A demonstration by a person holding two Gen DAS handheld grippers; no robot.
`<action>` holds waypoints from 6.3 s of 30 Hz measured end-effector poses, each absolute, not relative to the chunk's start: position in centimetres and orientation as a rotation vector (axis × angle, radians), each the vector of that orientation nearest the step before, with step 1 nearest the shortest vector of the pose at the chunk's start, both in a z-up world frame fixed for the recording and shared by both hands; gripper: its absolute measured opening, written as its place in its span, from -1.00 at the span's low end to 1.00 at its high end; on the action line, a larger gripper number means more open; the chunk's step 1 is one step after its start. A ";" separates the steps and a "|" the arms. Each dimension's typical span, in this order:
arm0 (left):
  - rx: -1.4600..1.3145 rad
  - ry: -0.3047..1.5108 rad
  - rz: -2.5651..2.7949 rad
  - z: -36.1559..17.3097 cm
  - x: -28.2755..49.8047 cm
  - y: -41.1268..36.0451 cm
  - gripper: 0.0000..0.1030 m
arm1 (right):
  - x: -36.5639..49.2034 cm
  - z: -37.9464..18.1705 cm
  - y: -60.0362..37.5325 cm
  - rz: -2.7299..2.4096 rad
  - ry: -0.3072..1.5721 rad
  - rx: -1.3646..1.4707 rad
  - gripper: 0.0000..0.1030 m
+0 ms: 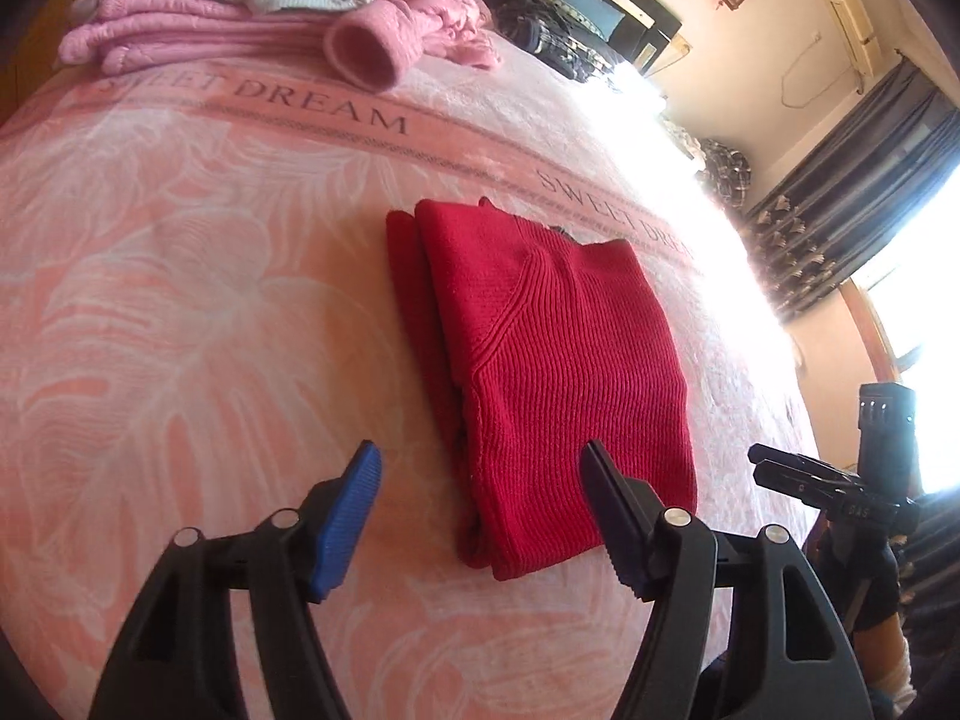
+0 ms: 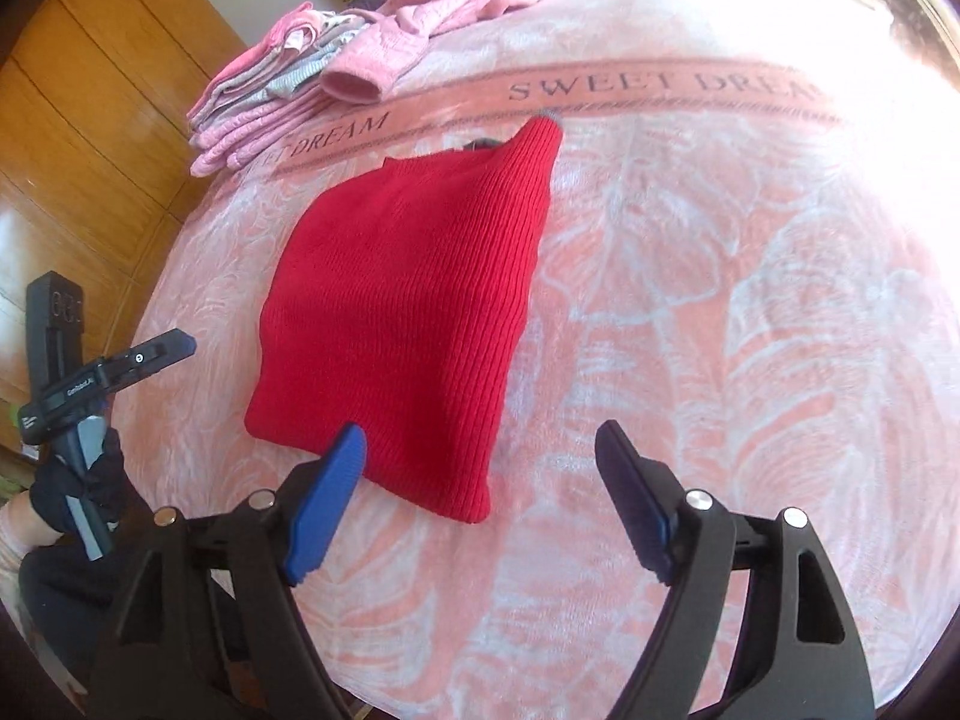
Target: Fold small clothes
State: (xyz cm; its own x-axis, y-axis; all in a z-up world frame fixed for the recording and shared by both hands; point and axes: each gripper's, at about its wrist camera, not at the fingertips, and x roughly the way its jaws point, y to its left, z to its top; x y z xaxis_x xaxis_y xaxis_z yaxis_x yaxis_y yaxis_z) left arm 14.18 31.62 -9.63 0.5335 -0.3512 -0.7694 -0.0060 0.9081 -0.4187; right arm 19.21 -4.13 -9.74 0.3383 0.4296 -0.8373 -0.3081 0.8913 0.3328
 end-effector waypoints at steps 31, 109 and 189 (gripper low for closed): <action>-0.128 0.879 0.102 -1.7 0.3 27.4 0.69 | 4.8 -1.7 1.2 0.233 0.911 -0.083 0.88; -0.018 0.896 0.174 -4.2 -0.5 26.4 0.70 | 5.5 -6.5 2.0 0.179 1.116 -0.047 0.88; -0.016 0.807 0.173 -2.4 -2.0 25.4 0.71 | 5.2 -7.2 2.9 0.255 1.125 -0.031 0.88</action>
